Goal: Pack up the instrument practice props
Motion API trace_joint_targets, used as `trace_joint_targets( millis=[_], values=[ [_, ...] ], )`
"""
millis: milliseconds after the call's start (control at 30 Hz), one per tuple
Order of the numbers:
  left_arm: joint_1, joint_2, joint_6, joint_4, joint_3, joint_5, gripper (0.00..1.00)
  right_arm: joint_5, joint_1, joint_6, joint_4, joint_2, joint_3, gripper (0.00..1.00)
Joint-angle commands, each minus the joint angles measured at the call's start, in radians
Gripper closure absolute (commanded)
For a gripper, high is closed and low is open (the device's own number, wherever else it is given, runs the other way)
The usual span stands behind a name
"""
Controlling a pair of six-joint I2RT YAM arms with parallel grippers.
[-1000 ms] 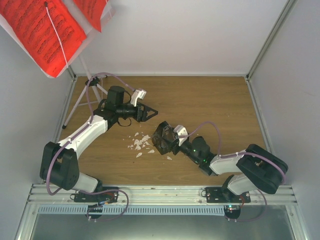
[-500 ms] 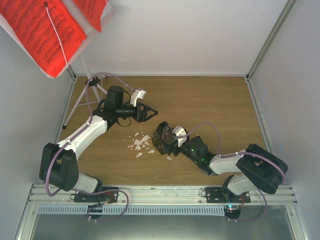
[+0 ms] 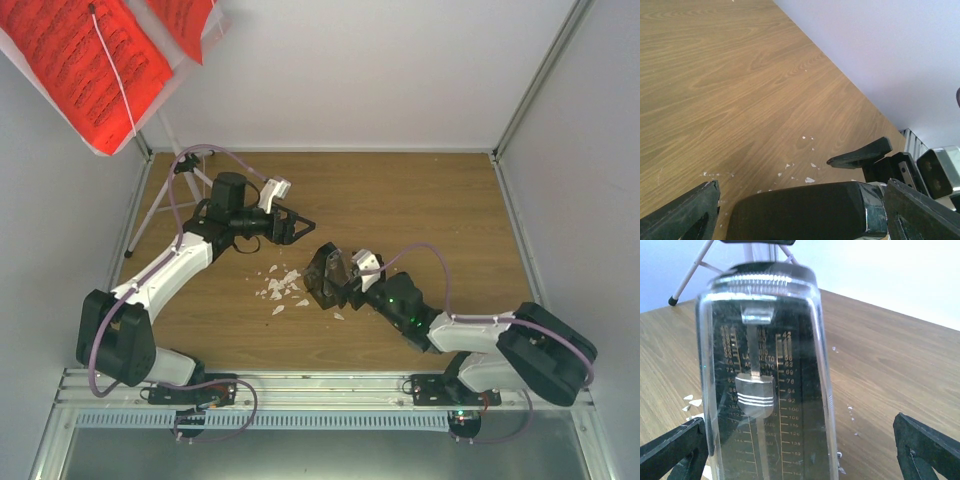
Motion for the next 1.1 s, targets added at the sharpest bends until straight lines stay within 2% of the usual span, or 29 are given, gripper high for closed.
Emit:
trace_joint_targets(
  millis=[0, 333, 567, 667, 833, 1067],
  values=[
    [0.009, -0.033, 0.025, 0.017, -0.016, -0.023, 0.09, 0.03, 0.009, 0.002, -0.044, -0.07, -0.02, 0.0],
    [0.008, -0.047, 0.029, 0.043, -0.033, 0.008, 0.06, 0.14, 0.007, 0.058, -0.303, -0.352, -0.03, 0.01],
    [-0.003, -0.082, 0.052, 0.059, -0.044, 0.019, 0.1, 0.224, -0.028, 0.151, -0.53, -0.452, 0.025, 0.0],
    [-0.039, -0.113, 0.081, 0.042, -0.045, -0.058, 0.13, 0.226, -0.066, 0.195, -0.602, -0.452, 0.053, 0.0],
    [-0.161, -0.145, 0.12, -0.021, -0.033, -0.248, 0.13, 0.173, -0.169, 0.239, -0.699, -0.417, 0.094, 0.0],
    [-0.303, -0.14, 0.109, -0.056, -0.02, -0.43, 0.14, 0.072, -0.273, 0.279, -0.719, -0.459, 0.071, 0.0]
  ],
)
